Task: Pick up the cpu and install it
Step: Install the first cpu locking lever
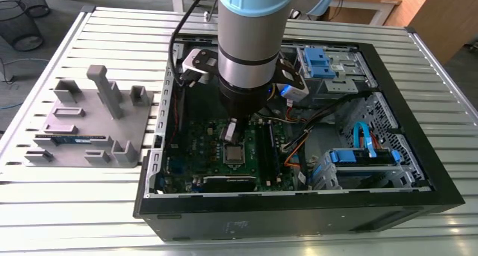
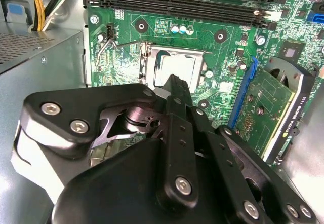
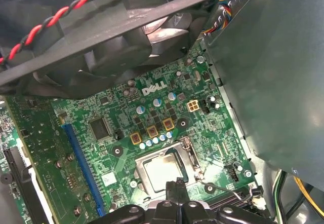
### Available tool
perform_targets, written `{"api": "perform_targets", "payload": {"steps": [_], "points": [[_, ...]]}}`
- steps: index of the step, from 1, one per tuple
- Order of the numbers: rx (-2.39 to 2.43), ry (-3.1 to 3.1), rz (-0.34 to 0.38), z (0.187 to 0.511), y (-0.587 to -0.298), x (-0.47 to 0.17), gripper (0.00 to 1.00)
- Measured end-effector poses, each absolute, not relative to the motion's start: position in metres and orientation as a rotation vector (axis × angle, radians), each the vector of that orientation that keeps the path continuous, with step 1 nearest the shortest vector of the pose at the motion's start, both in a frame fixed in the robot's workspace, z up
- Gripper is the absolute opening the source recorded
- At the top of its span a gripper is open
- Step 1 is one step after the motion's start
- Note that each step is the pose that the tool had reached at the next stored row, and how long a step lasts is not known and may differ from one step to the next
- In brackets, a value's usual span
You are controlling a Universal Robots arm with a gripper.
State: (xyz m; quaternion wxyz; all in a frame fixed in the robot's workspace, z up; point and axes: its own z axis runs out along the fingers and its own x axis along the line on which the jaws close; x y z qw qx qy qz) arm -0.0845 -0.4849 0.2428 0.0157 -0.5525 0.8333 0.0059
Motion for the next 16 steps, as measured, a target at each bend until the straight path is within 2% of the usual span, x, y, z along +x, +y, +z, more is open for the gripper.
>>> {"api": "perform_targets", "payload": {"steps": [9, 16], "points": [[-1.718, 2.591, 0.02, 0.2506, -0.4843, -0.0844, 0.11], [-1.714, 2.577, 0.053, 0.2507, -0.4803, -0.0842, 0.11]]}}
